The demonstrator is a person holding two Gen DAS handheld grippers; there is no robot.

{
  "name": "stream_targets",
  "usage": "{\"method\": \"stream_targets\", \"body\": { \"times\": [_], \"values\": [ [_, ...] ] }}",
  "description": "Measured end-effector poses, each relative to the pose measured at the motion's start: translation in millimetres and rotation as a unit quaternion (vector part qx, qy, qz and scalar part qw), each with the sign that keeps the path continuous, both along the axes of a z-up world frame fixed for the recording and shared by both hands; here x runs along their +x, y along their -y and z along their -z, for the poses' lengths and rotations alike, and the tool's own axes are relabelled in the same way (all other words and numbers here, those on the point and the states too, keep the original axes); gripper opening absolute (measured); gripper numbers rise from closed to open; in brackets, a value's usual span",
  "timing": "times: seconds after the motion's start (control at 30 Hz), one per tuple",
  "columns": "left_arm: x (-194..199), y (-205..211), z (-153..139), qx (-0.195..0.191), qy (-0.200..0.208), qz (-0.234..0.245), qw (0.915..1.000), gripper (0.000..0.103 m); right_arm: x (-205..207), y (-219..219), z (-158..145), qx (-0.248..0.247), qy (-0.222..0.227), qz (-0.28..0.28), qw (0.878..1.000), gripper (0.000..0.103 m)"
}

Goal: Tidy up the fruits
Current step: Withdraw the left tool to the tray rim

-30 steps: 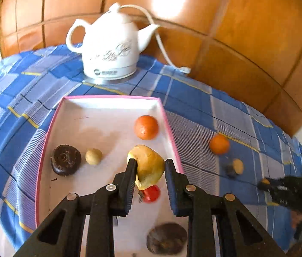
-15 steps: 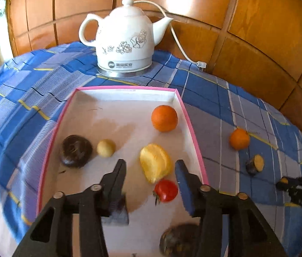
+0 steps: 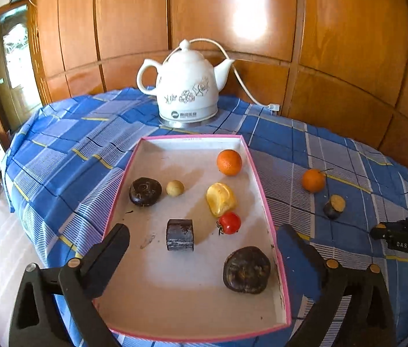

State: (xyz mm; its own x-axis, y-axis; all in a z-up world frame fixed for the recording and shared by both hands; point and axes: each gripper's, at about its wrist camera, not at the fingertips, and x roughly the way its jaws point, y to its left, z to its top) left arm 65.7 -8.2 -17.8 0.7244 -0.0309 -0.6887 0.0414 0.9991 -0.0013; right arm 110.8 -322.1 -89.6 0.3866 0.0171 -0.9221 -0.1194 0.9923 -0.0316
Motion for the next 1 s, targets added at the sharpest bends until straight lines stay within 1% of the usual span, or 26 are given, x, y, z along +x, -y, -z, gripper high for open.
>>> {"method": "stream_targets", "body": {
  "times": [0.2,0.47,0.8,1.0],
  "values": [
    [-10,-2,-5,0.006,0.008,-0.007,0.9999,0.103,-5,-1,-1,-0.002,0.013,-0.004,1.0,0.028],
    [-19,-7,-10,-0.002,0.022,-0.015,0.9996,0.103,-10,0,-1,0.0,0.028,-0.007,1.0,0.028],
    [-22,-17,-9,-0.006,0.017,-0.034,0.9992,0.103,-13,1,-2,0.0,0.038,-0.006,0.999,0.028],
    [-22,-25,-6,-0.006,0.013,-0.05,0.9987,0.103,-16,-2,-1,-0.012,0.045,-0.013,0.999,0.028]
  ]
}}
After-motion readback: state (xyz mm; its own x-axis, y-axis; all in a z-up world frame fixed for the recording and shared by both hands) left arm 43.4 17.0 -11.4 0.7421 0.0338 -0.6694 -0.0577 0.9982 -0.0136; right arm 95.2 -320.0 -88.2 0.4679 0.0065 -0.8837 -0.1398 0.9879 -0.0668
